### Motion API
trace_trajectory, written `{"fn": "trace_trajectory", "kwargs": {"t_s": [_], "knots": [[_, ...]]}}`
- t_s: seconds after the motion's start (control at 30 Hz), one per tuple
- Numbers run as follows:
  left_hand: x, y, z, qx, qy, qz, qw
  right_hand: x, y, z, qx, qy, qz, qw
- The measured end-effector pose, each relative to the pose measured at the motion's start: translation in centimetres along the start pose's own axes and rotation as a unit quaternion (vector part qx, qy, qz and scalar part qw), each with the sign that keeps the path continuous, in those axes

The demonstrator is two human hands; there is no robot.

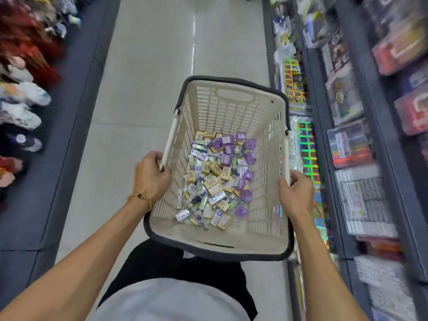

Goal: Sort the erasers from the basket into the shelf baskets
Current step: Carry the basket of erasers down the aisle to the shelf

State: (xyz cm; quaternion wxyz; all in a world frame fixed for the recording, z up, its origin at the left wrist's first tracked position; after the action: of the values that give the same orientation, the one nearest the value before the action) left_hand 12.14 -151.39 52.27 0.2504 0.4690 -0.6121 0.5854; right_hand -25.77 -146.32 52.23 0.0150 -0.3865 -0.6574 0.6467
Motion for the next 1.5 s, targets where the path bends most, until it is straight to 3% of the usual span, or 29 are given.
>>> {"fn": "trace_trajectory", "kwargs": {"t_s": [0.7,1.17,1.5], "knots": [[24.3,15.6,71.4,0.023,-0.015,0.001,1.000,-37.5,6.0,69.3,-0.032,-0.036,-0.002,0.999],[42.6,27.7,121.4,-0.045,0.034,0.043,0.998,-58.5,10.7,112.0,0.005,0.043,0.032,0.999],[52.9,38.5,152.1,-0.069,0.015,0.022,0.997,-70.6,12.9,142.2,-0.007,0.103,0.012,0.995]]}}
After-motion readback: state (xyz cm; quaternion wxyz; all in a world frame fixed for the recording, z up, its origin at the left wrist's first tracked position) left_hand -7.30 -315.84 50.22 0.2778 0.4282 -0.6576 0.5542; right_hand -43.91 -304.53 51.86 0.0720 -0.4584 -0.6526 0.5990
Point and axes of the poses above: each hand's wrist, its own z-axis towards the middle knuckle, its own y-axis out of the palm, x = y × z, the point moved 9 cm from there along z, towards the middle knuckle, and after that the axes turned 13 degrees about -z, right-handed, at the moved point
